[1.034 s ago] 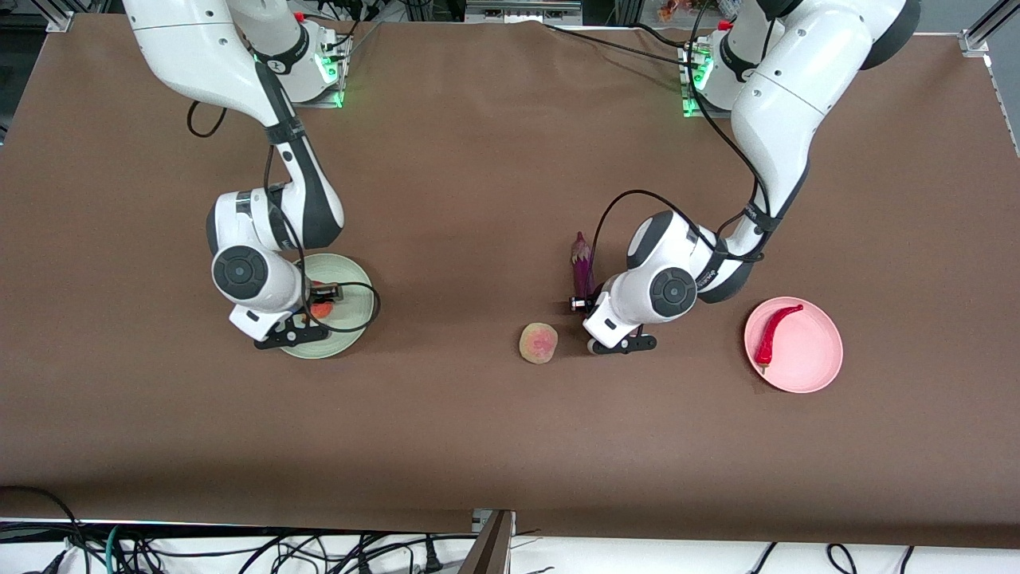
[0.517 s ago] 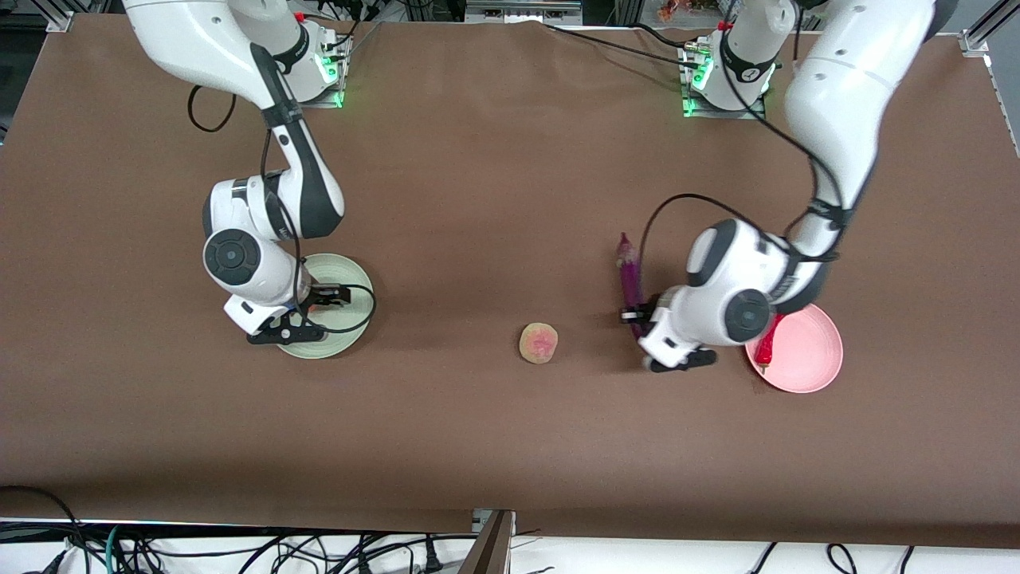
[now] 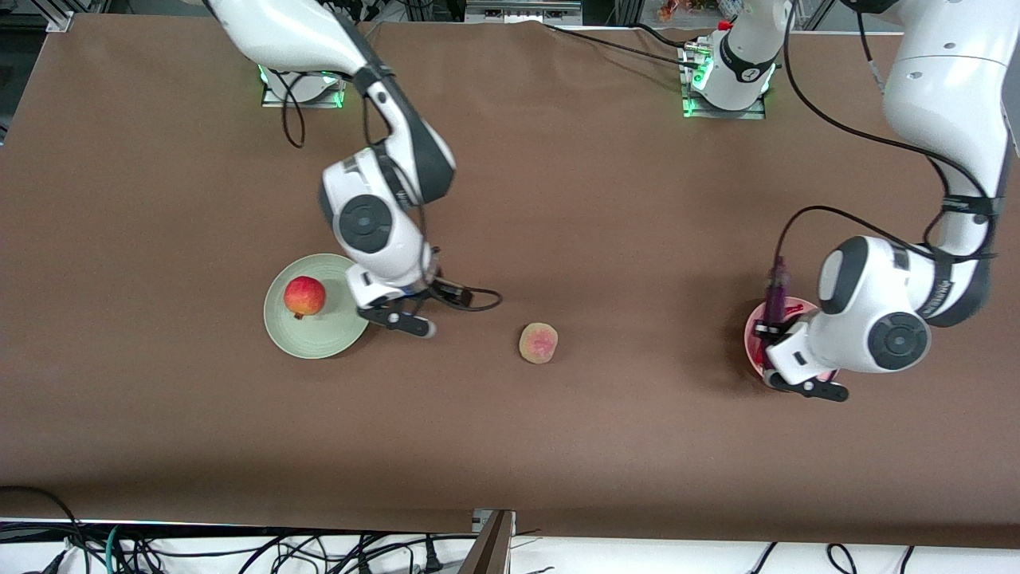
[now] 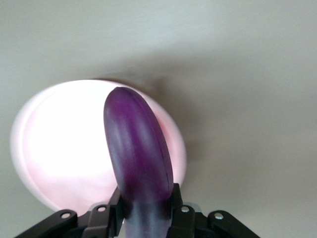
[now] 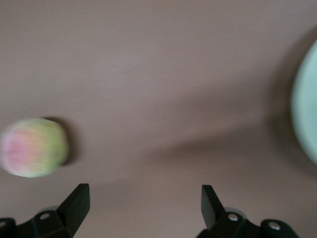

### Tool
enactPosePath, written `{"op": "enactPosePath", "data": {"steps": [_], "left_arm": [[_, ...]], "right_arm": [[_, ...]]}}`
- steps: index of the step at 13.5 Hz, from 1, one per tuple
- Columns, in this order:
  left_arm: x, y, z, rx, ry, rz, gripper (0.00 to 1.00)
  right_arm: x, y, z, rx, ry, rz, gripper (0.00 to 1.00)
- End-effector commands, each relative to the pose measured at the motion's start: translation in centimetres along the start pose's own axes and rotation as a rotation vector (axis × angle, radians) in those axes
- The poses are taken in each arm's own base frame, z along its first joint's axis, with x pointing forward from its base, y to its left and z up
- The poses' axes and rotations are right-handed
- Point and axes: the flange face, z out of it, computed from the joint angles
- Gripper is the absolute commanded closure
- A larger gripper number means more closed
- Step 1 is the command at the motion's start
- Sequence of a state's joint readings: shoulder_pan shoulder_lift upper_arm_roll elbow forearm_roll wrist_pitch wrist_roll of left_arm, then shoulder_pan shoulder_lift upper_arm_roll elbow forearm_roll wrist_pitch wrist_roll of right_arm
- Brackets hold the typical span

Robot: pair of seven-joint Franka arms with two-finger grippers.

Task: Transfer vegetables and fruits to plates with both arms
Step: 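Carry the eggplant to the pink plate while the right gripper releases the pomegranate, then release the eggplant on the pink plate while the right gripper grasps the peach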

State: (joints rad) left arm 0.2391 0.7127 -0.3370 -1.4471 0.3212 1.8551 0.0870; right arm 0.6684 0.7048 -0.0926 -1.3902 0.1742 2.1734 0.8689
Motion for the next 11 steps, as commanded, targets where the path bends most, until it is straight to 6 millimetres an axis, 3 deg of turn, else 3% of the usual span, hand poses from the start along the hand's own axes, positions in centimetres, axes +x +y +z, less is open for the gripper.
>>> {"op": "enactPosePath", "data": {"steps": [1,2,5,6,7,11], "left_arm": [[-0.2,-2.1,1.0,0.128,-0.041,0.094,0.81],[-0.1,-2.2,1.8,0.137,-0.052,0.101,0.70],[0.8,-2.7,2.7,0.140,0.002,0.104,0.59],[0.8,-3.5,3.1,0.141,0.012,0.102,0.46],[0.9,-3.6,3.3,0.132,0.013,0.100,0.04],[0.9,-3.3,2.3,0.128,0.029,0.095,0.00]], "right_arm": [[-0.7,-4.7,2.8,0.082,0.056,0.046,0.01],[-1.3,-5.5,3.3,0.113,0.079,0.035,0.01],[-1.1,-6.7,4.6,0.203,0.147,0.024,0.01],[-2.1,-7.8,5.4,0.227,0.165,0.002,0.01],[-2.6,-8.3,6.3,0.243,0.181,-0.010,0.01],[-3.6,-9.5,8.1,0.287,0.210,-0.025,0.01]]}}
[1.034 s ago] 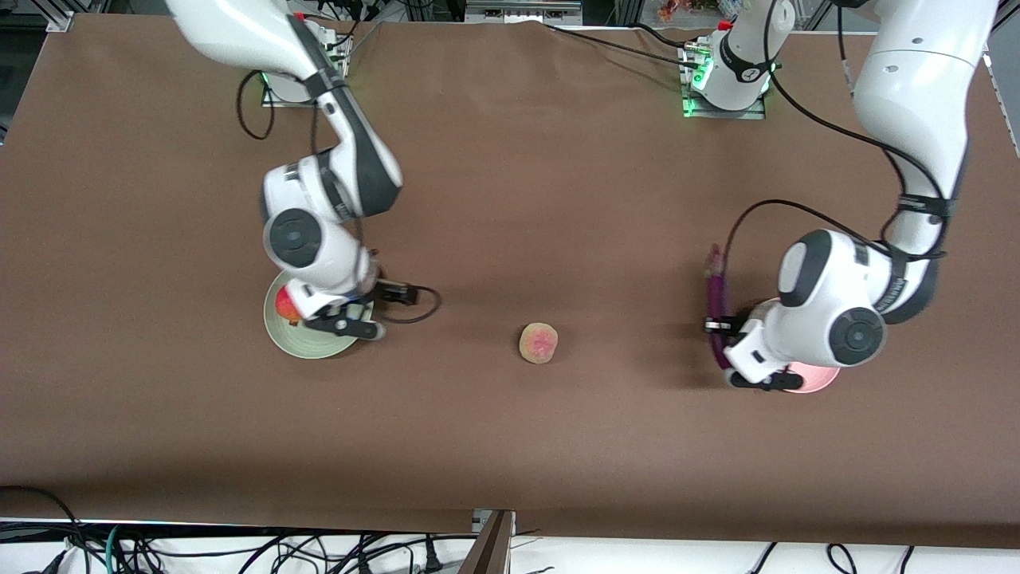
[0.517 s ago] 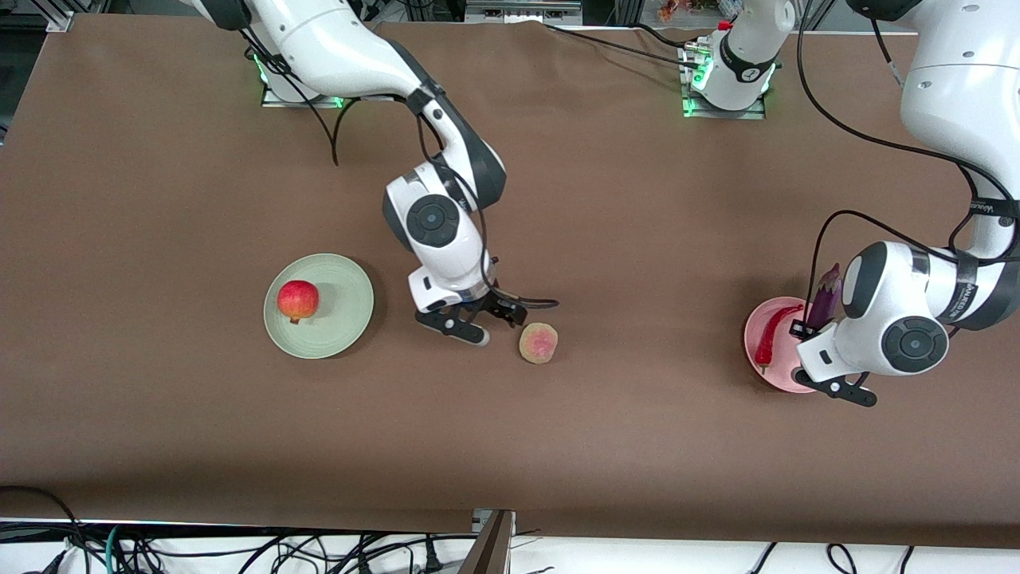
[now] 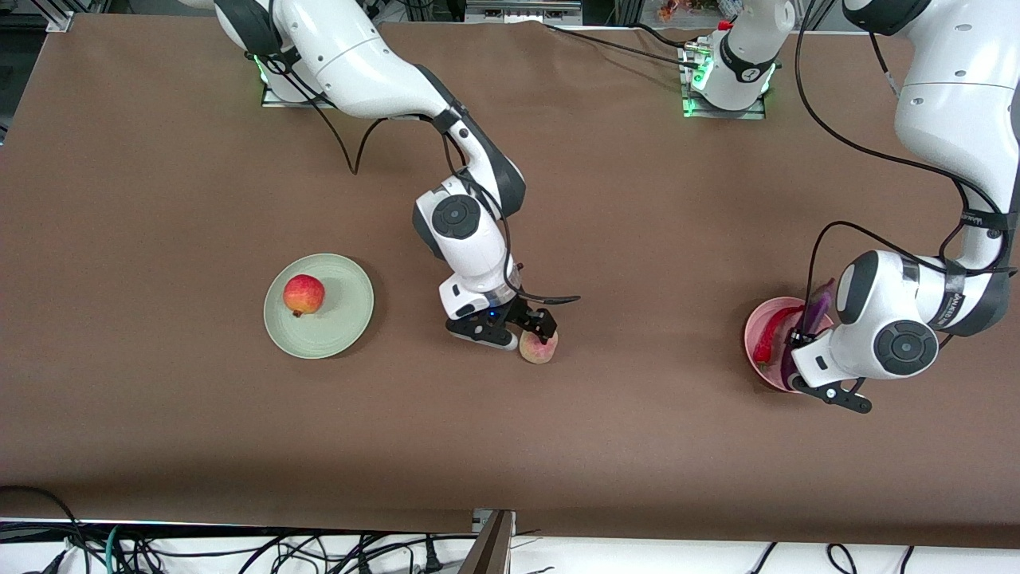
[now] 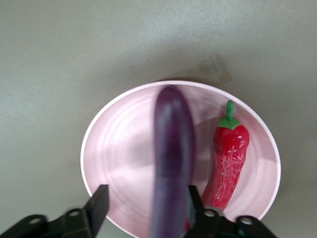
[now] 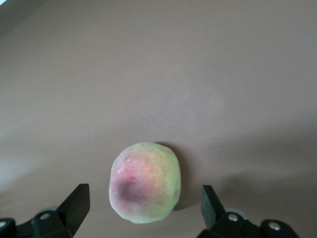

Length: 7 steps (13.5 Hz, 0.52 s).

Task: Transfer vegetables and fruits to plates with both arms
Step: 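Release the eggplant on the pink plate while the right gripper grasps the peach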

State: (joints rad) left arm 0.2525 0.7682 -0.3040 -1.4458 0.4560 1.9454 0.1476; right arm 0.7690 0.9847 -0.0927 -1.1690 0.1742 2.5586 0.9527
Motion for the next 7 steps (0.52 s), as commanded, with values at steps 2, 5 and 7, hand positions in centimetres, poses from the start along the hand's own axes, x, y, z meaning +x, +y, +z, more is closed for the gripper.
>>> {"op": "enactPosePath", "data": {"steps": [2,5,7], "left_arm": [[0.2,0.6,-2.5,-0.012,0.033,0.007,0.00],[-0.5,1.1,-7.7,-0.106,0.112,-0.051,0.00],[-1.8,1.0,-12.0,-0.139,0.151,-0.080,0.00]], "right_arm": [[-1.1,-1.1,1.5,0.045,0.032,-0.003,0.01],[-1.2,-1.1,1.8,0.065,0.047,-0.011,0.01],[-1.5,-0.6,2.9,0.084,0.068,-0.020,0.01]]}}
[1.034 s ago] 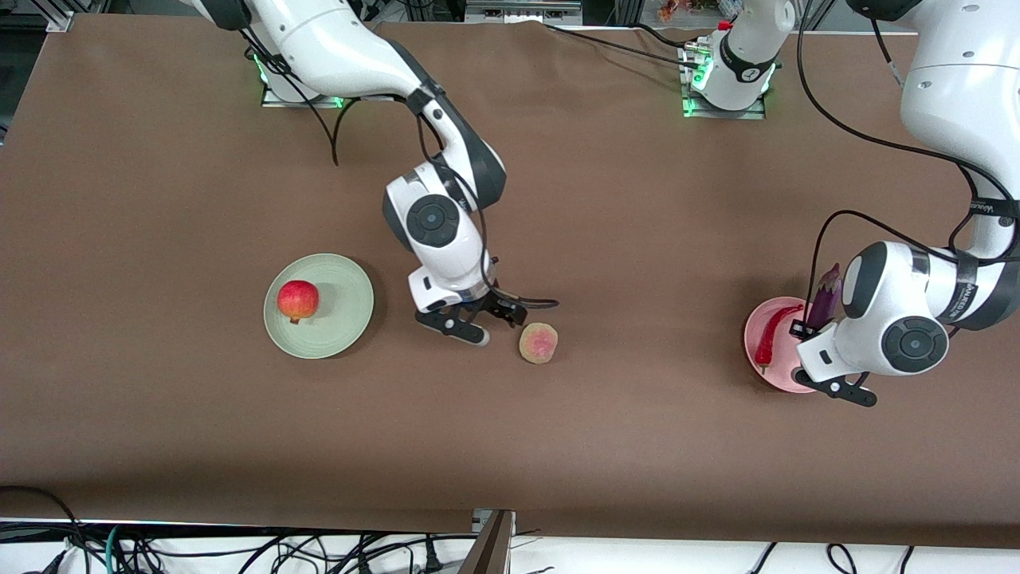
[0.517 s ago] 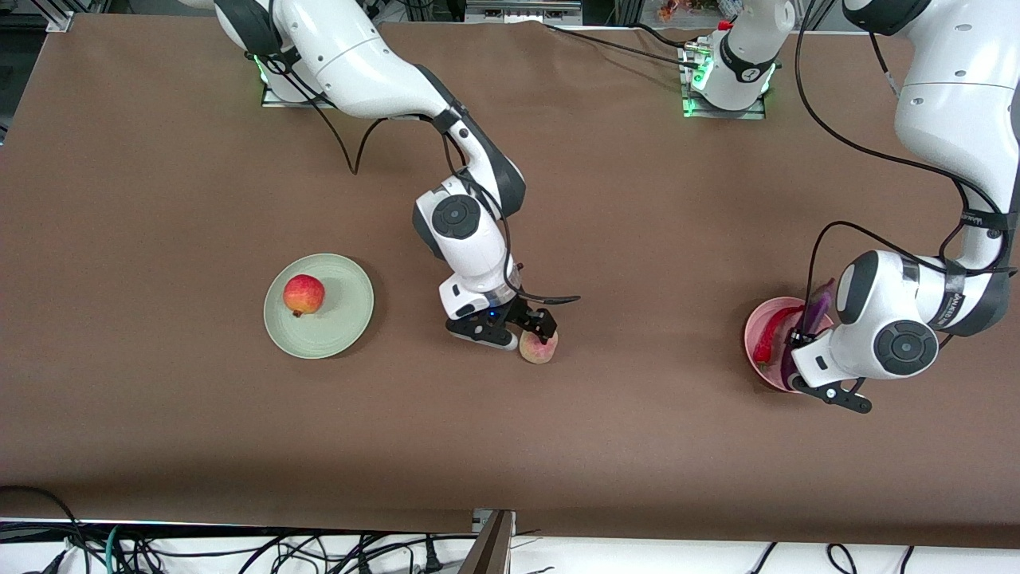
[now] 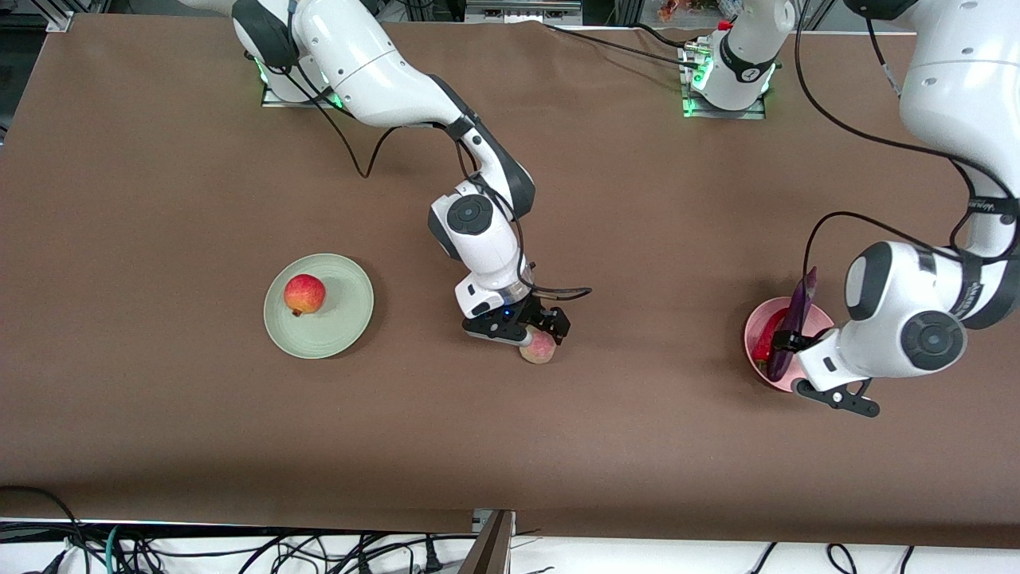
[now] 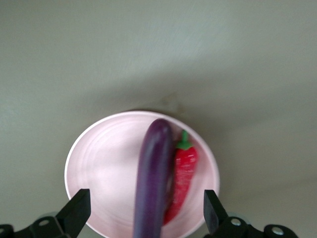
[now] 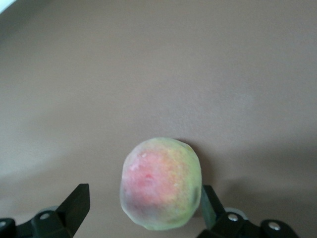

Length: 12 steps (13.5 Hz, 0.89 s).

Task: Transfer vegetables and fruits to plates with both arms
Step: 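Release the eggplant on the pink plate while the right gripper grasps the peach, then lift the peach with the right gripper while the left gripper returns to rest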

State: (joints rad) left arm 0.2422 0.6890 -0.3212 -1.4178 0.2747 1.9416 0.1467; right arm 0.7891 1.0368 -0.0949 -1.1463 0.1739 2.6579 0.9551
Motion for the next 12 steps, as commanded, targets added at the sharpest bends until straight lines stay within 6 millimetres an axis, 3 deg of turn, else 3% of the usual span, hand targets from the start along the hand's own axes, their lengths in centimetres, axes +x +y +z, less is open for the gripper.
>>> {"op": "enactPosePath", "data": {"steps": [1,2,3,4,7,8,10,12], "left_arm": [[-2.2,0.7,-7.6,0.003,0.027,-0.005,0.00],[-3.0,1.5,-9.3,-0.001,0.003,-0.002,0.00],[-3.6,2.9,-12.6,0.013,0.018,0.009,0.00],[-4.1,3.6,-15.5,0.023,0.045,0.011,0.00],[-6.7,2.6,-23.0,0.042,0.039,-0.028,0.00],[-7.1,1.5,-24.0,0.055,0.062,-0.058,0.00],[-7.4,1.6,-25.3,0.041,0.151,-0.166,0.00],[-10.5,1.5,-25.8,-0.042,0.258,-0.265,0.00]], "right_arm": [[-0.4,0.2,1.7,0.025,0.038,-0.016,0.01],[-0.9,0.3,2.2,0.021,0.040,-0.030,0.01],[-1.1,0.4,2.4,0.017,0.041,-0.037,0.02],[-1.1,0.4,2.3,0.016,0.042,-0.044,0.14],[-0.1,0.2,1.3,0.009,0.052,-0.069,0.75],[0.7,0.2,0.5,-0.016,0.040,-0.080,0.91],[3.5,0.8,-1.8,-0.088,-0.012,-0.114,0.97],[6.1,2.5,-5.1,-0.176,-0.092,-0.200,0.97]]}}
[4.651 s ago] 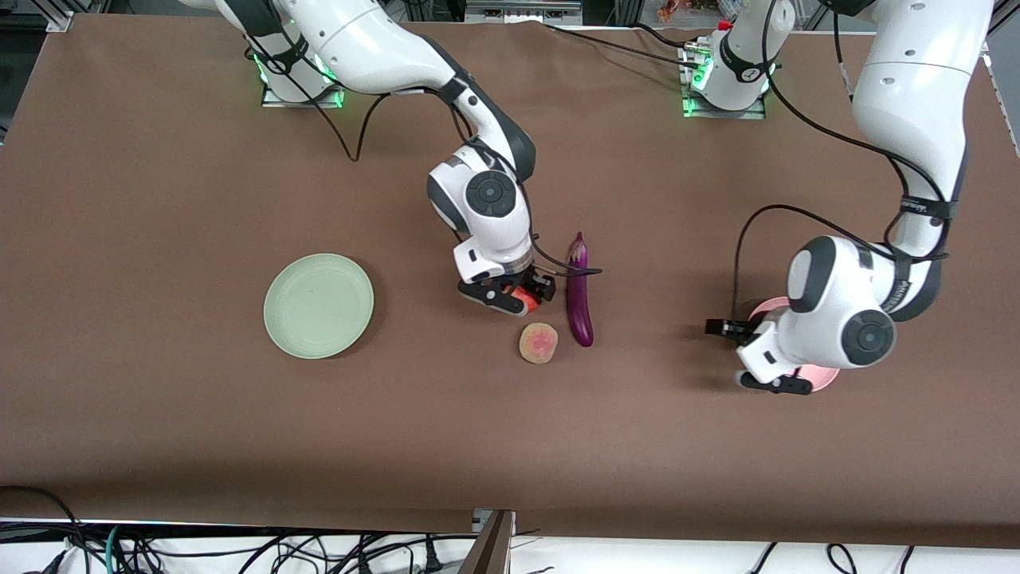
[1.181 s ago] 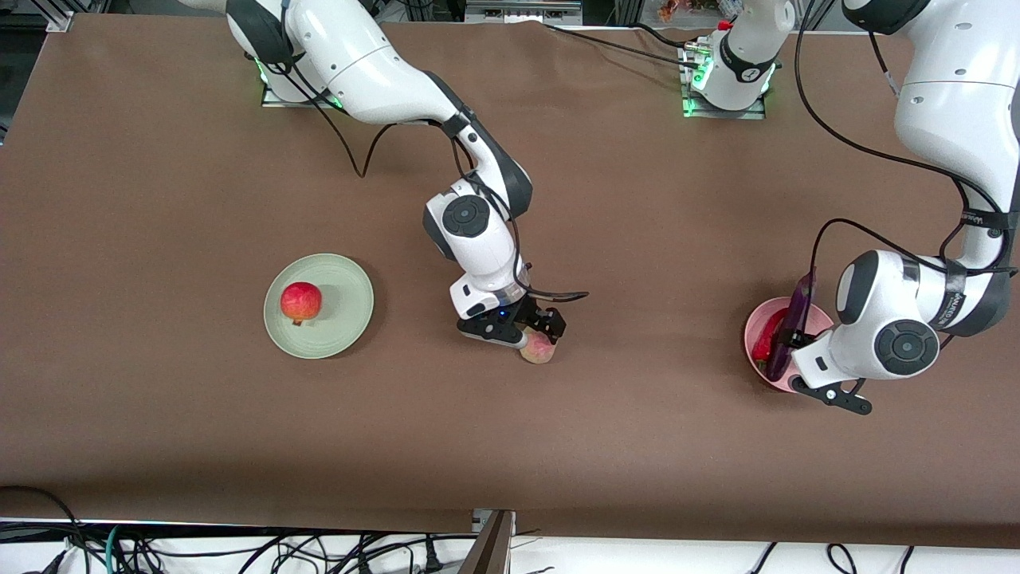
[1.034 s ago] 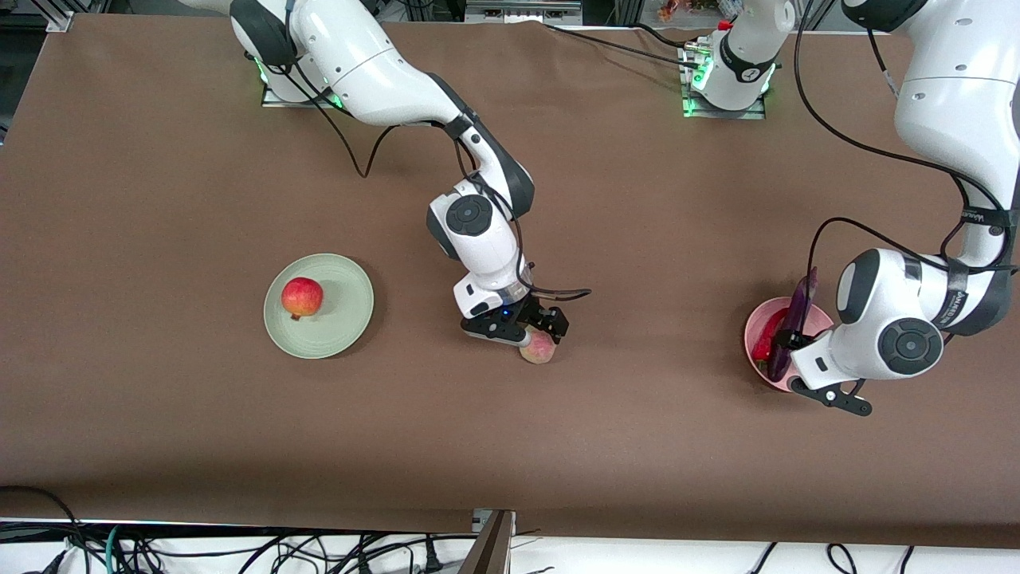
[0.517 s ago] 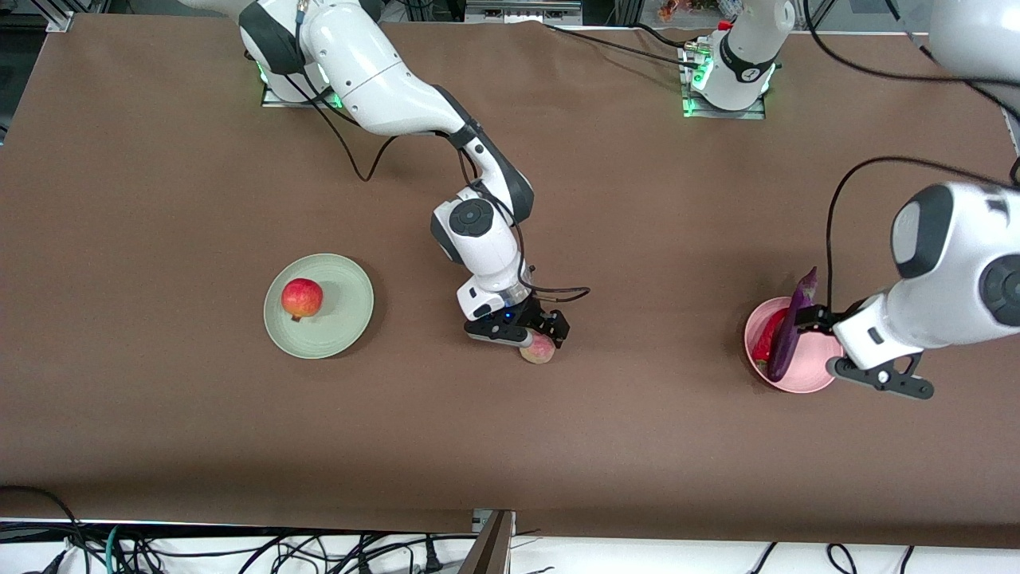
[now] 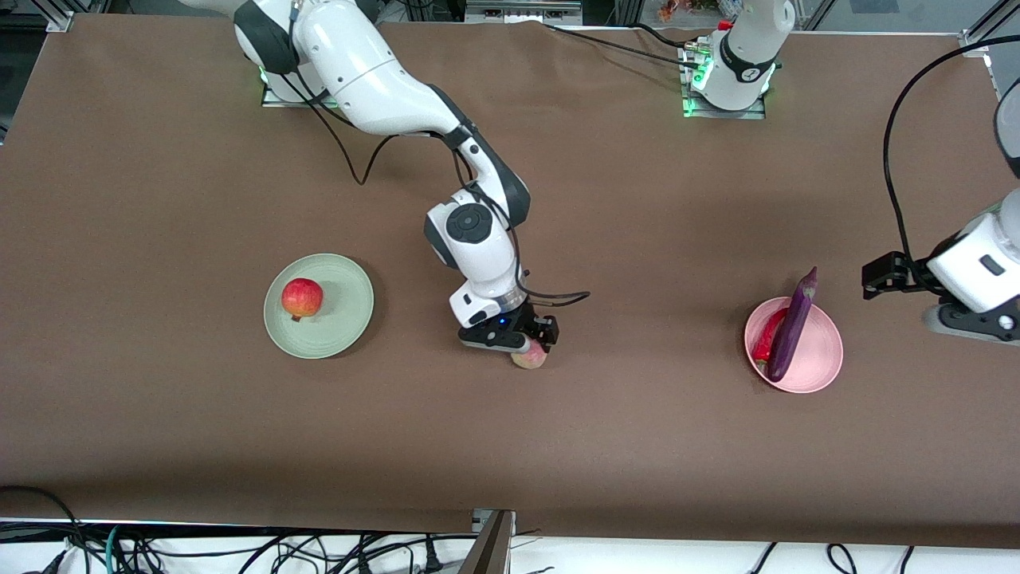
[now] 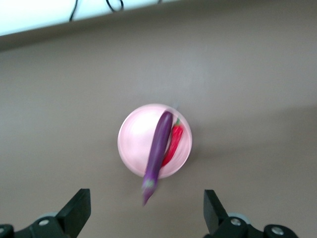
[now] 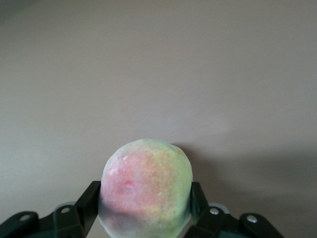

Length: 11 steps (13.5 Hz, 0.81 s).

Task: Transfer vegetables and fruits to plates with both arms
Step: 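Lift the peach with the right gripper while the left gripper returns to rest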

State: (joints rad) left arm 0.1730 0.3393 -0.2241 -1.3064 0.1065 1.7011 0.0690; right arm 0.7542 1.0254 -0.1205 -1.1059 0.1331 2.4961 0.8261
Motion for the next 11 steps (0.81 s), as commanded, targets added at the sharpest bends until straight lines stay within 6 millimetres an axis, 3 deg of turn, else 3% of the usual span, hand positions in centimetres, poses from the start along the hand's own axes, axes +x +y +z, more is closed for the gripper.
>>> {"op": "enactPosePath", "data": {"steps": [1,4,6,7,8,10,11], "left_arm": [[-4.8,-1.0,-1.0,-0.114,0.087,-0.153,0.00],[-10.4,-0.1,-1.8,-0.075,0.053,-0.133,0.00],[-11.6,0.3,-1.7,-0.024,-0.043,-0.098,0.00],[-11.8,1.8,-1.7,0.017,-0.081,-0.064,0.00],[-12.0,3.0,-1.7,0.046,-0.112,-0.037,0.00],[-11.8,3.3,-2.3,0.049,-0.104,-0.031,0.00],[-11.8,3.4,-2.4,0.049,-0.106,-0.030,0.00]], "right_arm": [[3.9,4.6,-5.5,-0.091,-0.105,-0.124,0.97],[6.3,15.3,-9.1,-0.151,-0.212,-0.301,0.97],[6.3,21.7,-11.0,-0.163,-0.265,-0.374,0.96],[6.4,24.4,-11.7,-0.166,-0.285,-0.388,0.96],[6.0,26.7,-12.0,-0.170,-0.309,-0.397,0.96],[4.1,29.7,-11.3,-0.180,-0.326,-0.385,0.93],[3.4,30.4,-10.7,-0.178,-0.302,-0.382,0.85]]}}
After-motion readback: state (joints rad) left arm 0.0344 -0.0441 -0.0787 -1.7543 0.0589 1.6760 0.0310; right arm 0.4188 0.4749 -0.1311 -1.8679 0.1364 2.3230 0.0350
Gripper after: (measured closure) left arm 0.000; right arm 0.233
